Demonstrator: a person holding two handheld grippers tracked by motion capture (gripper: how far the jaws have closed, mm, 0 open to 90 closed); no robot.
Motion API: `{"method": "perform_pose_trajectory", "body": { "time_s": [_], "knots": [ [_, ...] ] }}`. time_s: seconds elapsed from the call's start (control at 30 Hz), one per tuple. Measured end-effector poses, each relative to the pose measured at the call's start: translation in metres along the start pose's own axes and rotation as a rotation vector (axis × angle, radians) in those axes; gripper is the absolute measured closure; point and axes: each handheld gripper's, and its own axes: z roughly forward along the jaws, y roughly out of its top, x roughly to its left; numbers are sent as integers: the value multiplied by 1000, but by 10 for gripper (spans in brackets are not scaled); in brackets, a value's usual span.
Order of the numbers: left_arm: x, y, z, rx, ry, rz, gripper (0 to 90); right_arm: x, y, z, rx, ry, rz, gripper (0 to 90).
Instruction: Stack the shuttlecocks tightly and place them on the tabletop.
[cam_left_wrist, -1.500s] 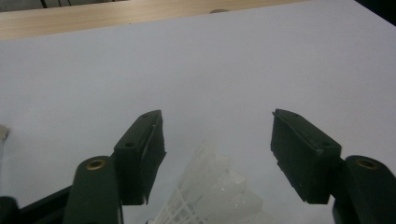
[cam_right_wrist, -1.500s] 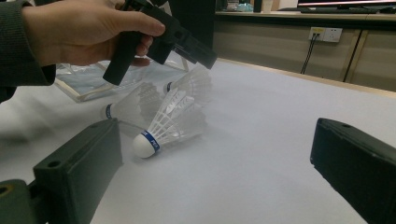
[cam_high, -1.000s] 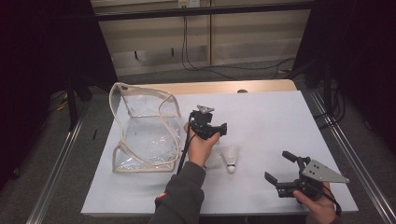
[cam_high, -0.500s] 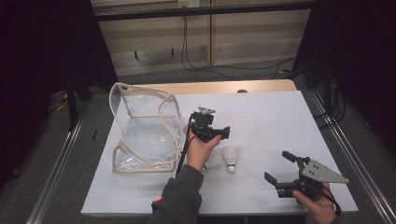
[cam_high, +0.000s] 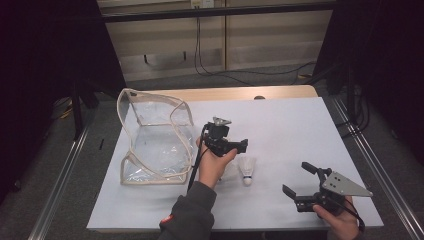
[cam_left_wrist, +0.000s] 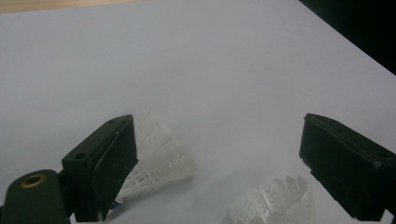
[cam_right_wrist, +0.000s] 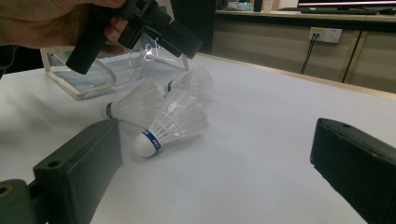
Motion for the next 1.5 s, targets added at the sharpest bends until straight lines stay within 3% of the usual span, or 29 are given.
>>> {"method": "perform_pose_trajectory", "body": {
  "time_s": [0.87,1.5],
  "knots": [
    [-5,-6,-12,-5,-40,17,90,0,0,0,5,0,1,15],
    [-4,-21,-21,-10,-70,16,76,0,0,0,5,5,2,15]
  ]
}}
